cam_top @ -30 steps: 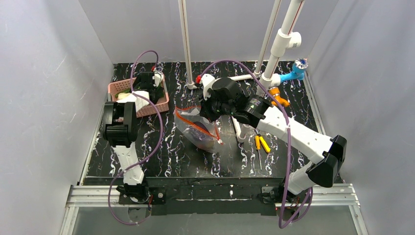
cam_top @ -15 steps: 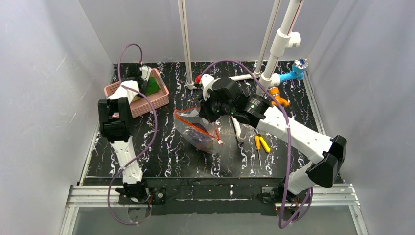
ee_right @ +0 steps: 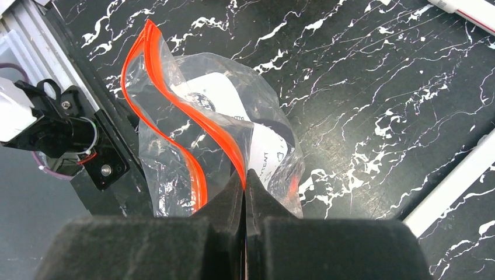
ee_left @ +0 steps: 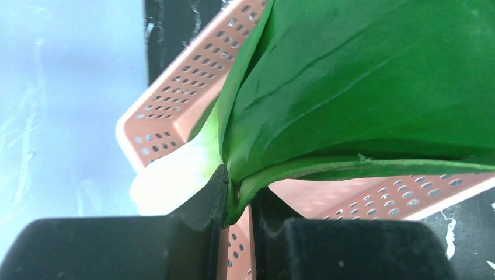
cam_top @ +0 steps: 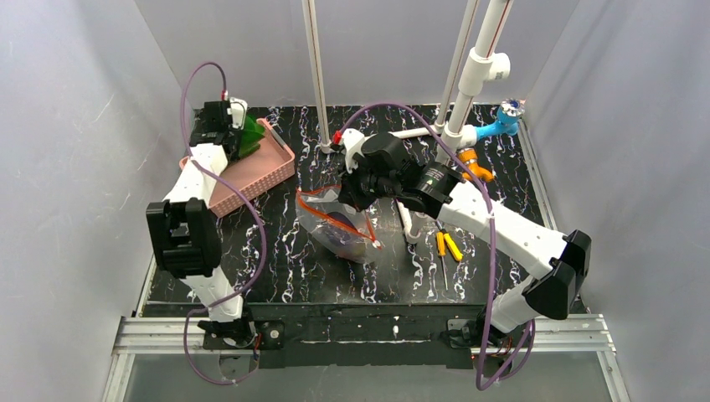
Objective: Place the food in the zip-top bag and seal the zipper
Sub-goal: Pick up the fake vegetable from the bin, then place the fake vegetable in the zipper food storage bag.
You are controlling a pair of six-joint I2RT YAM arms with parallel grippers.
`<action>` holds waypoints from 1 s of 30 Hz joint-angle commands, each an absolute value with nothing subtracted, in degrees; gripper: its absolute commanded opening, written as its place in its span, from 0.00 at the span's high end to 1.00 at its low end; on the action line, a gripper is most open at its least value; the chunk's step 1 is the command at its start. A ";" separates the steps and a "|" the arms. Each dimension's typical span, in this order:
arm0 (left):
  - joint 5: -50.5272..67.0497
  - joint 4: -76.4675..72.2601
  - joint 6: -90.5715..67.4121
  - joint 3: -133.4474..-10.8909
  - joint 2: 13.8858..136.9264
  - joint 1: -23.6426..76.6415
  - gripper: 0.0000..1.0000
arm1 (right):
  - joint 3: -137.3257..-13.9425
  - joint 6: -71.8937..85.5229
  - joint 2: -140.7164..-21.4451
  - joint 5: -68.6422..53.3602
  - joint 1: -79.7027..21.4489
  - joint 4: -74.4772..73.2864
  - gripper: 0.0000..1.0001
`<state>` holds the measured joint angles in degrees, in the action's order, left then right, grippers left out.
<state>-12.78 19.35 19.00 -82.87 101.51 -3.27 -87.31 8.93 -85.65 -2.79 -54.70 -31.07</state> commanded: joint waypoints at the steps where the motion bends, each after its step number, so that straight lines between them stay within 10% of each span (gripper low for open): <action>1: -18.04 21.85 13.30 -84.59 94.41 -3.30 1.00 | -89.91 10.89 -86.02 -2.77 -53.81 -28.07 0.99; 12: -3.31 26.73 -16.12 -81.32 73.48 -3.43 1.00 | -96.01 12.66 -90.47 -0.33 -53.79 -32.11 0.99; 22: 23.27 5.57 -40.97 -63.55 42.53 -3.82 1.00 | -100.27 16.52 -94.24 -9.27 -51.79 -33.65 0.99; 30: 43.34 -34.28 -65.45 -55.24 40.16 -3.79 1.00 | -105.60 18.42 -98.31 -25.58 -48.15 -36.21 0.99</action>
